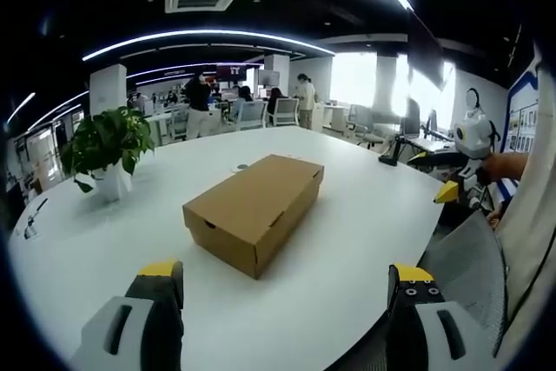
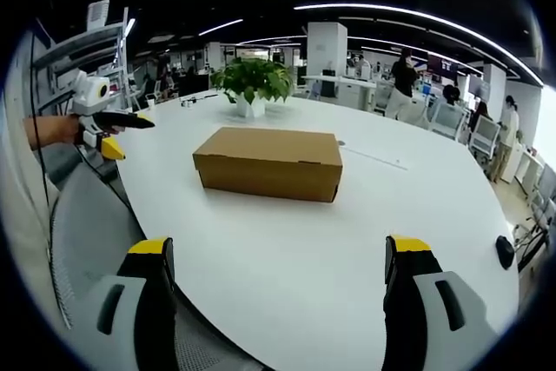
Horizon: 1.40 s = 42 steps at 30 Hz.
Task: Operate the shoe box by opening the lid, removing the specified soft item, and placing it in the target area until the item is outside and the box remains undamaged.
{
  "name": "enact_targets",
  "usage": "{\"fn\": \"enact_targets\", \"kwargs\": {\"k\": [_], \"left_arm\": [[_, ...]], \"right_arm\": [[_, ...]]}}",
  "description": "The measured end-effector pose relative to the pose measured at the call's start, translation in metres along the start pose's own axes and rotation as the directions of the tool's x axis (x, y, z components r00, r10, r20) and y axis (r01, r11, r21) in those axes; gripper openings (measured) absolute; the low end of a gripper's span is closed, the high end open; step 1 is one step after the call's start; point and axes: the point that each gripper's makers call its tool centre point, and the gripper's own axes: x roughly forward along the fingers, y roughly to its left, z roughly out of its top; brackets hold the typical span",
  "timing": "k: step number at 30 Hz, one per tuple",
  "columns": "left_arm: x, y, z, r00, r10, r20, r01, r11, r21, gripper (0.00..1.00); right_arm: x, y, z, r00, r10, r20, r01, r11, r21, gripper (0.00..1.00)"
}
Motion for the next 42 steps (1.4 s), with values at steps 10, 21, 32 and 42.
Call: {"fn": "enact_targets", "kwargs": {"k": [10, 21, 32, 42], "left_arm": [[0.009, 0.006, 0.000, 1.000, 0.009, -0.010, -0.009, 1.000, -0.005, 1.00], [0.019, 0.018, 0.002, 0.999, 0.031, -0.030, -0.031, 1.000, -0.004, 1.00], [0.030, 0.034, 0.000, 0.994, 0.097, -0.052, -0.098, 0.995, -0.012, 1.00], [0.047, 0.036, -0.005, 0.988, 0.135, -0.070, -0.137, 0.991, -0.015, 0.97]], "right_arm": [[0.012, -0.012, 0.001, 1.000, 0.018, -0.017, -0.019, 1.000, -0.016, 0.96], [0.025, -0.033, 0.011, 0.999, 0.045, -0.019, -0.045, 0.999, -0.020, 0.96], [0.047, -0.048, 0.013, 0.993, 0.114, -0.039, -0.117, 0.990, -0.075, 0.91], [0.074, -0.064, 0.013, 0.979, 0.189, -0.076, -0.197, 0.972, -0.125, 0.86]]}}
